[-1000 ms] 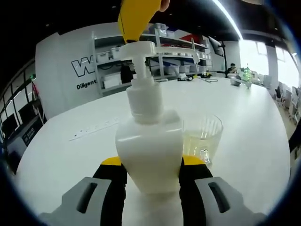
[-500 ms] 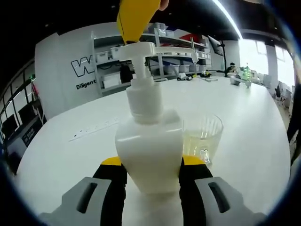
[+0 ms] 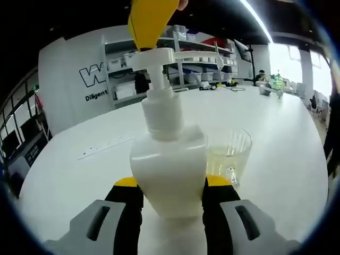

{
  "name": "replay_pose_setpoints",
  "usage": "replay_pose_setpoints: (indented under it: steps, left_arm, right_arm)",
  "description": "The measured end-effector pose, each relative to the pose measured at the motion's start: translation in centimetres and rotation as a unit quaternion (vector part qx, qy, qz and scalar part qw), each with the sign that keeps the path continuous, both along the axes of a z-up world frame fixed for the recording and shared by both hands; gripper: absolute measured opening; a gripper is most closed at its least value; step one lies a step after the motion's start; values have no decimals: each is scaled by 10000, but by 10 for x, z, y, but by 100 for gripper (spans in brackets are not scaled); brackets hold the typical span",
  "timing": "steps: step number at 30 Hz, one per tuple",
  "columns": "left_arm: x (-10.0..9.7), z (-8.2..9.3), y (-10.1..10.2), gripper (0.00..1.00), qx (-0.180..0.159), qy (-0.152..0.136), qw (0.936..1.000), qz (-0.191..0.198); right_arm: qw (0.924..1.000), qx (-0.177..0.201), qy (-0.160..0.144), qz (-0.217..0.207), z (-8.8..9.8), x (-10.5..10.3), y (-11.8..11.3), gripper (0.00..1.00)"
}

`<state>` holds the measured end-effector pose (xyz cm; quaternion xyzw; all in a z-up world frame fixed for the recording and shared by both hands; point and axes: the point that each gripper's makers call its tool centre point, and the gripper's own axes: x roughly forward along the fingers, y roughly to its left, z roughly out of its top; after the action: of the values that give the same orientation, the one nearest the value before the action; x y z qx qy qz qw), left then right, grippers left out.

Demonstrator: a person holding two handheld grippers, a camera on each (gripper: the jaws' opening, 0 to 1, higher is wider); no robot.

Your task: Hold the bottle steady, press the pump all the way down and release, and repeat the specified number of times to dispense into the cup

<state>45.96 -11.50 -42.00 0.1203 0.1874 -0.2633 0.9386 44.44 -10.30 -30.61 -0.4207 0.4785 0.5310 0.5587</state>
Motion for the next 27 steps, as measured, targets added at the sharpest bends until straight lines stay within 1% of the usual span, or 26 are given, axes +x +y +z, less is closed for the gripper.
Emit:
replay_pose_setpoints:
  steps: [2,5,6,8,9,11,13,16,17,18,20,21,22,26,27]
  left_arm:
    - [0,0,0,41,0,-5,10000,-12]
    - [0,-1,0,41,-2,3,10000,-9]
    - [0,0,-1,41,-10,-6,10000,-10]
    - [-1,-1,-1,41,-3,2,10000,-7]
    - [-1,-1,-1,41,-4,-5,10000,-12]
    - [-1,-1,-1,41,-5,-1,10000,-12]
    - [-1,0,-1,41,-8,-3,10000,-23]
    - [-1,0,-1,42,-21,8,10000,-1]
    - [-1,0,-1,42,8,-9,10000,-12]
    - [-1,0,-1,41,-30,11,10000,-4]
    - [-1,0,-2,42,-7,-19,10000,-30]
    - [-1,0,-2,42,-20,-1,10000,-19]
    - [-1,0,-3,42,-7,-17,10000,-23]
    - [-1,0,-2,41,-52,11,10000,7]
    - [-1,0,-2,42,-42,14,10000,7]
  right_arm:
    - [9999,-89,-3,87,-1,-1,-1,0]
    - [9999,-131,22,77,-2,0,1,0]
    - [9998,-172,3,46,-4,0,-1,0]
    - [9997,-221,-14,115,-8,-4,-1,0]
    - [9996,-263,2,132,-6,-4,-2,0]
    - [9997,-224,36,23,-7,-1,0,0]
    - [9996,-242,-2,121,-7,-3,-2,0]
    - [9998,-178,-18,27,-7,-1,-3,0]
    - [9998,-193,19,-36,-6,-1,-4,0]
    - [9998,-159,-14,70,-6,-1,-3,0]
    - [9997,-223,-14,-31,-5,-1,-6,0]
    - [9996,-212,-86,189,-4,-1,-6,0]
    - [9997,-224,-15,67,-2,0,-7,0]
    - [9999,-41,86,-121,3,5,-8,0]
    - [9998,-86,111,-152,3,3,-9,0]
